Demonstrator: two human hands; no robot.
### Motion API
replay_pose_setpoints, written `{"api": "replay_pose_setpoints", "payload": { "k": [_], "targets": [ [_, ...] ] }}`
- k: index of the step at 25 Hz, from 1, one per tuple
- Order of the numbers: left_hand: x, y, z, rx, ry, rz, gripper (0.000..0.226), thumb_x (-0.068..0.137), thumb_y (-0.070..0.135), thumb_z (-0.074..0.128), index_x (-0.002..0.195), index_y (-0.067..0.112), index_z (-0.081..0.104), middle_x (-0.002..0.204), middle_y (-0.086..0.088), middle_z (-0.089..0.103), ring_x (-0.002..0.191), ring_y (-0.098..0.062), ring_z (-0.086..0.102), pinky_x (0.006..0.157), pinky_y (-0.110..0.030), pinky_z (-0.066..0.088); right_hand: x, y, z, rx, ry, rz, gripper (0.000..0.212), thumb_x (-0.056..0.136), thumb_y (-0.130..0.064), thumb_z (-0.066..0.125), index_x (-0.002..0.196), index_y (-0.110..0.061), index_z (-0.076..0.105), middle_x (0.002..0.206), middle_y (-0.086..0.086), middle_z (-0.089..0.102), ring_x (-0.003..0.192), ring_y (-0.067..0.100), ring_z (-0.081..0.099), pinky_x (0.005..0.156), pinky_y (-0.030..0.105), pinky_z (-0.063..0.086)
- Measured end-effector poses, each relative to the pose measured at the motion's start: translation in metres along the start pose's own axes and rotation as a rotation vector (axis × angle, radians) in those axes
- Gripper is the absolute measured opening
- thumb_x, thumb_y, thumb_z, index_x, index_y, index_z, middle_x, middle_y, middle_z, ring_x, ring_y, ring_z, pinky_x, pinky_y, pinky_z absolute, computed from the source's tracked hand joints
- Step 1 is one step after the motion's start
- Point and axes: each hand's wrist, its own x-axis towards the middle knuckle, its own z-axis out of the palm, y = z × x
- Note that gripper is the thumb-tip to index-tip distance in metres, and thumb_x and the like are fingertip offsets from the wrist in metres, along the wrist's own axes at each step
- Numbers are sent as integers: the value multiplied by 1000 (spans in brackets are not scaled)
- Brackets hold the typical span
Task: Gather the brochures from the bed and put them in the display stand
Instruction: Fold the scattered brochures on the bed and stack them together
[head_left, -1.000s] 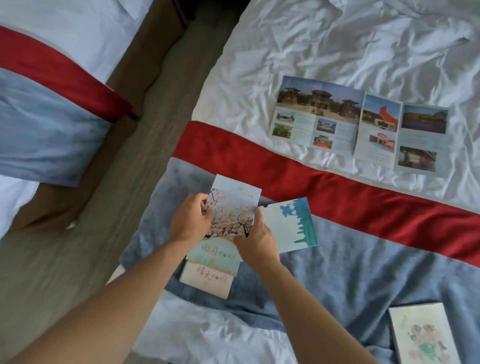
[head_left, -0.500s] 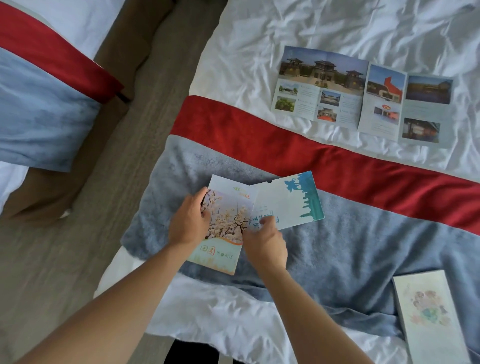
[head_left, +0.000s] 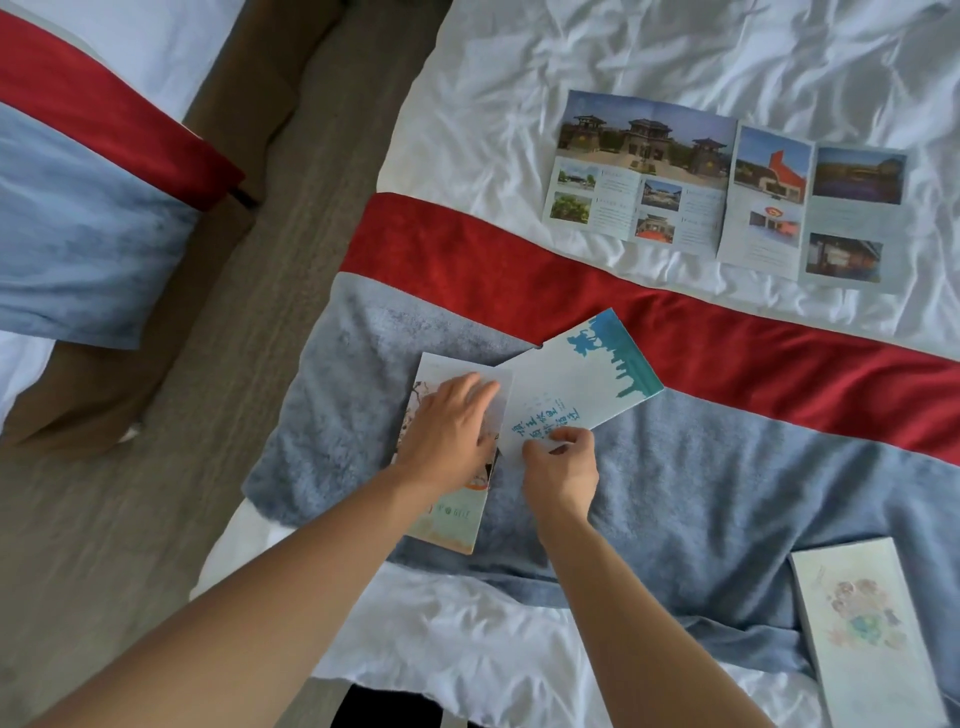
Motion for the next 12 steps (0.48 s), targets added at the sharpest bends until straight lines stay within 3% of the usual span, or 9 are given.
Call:
{"api": "replay_pose_setpoints", "payload": {
  "k": [7, 10, 12],
  "targets": [
    [46, 40, 6, 18, -65, 58, 63, 85, 23, 63, 144, 12, 43, 148, -10, 41, 136, -29, 36, 106, -42, 32, 27, -14, -55, -17, 102, -62, 28, 84, -11, 60, 107, -27, 53, 112, 0, 59, 93, 22, 63, 75, 41, 58],
    [68, 69, 7, -80, -82, 58, 63, 84, 19, 62, 145, 12, 44, 142, -7, 47, 130, -30, 44, 104, -41, 36, 37, -19, -83, -49, 95, -106, 30, 83, -3, 54, 101, -27, 54, 110, -2, 60, 90, 18, 60, 67, 29, 50],
    [80, 87, 6, -86, -91, 78, 65, 84, 10, 57, 147, 12, 41, 147, -9, 44, 134, -30, 40, 108, -42, 34, 45, -24, -103, -67, 82, -126, 37, 76, 2, 48, 96, -28, 53, 104, -3, 63, 87, 19, 60, 63, 29, 47]
  ]
}}
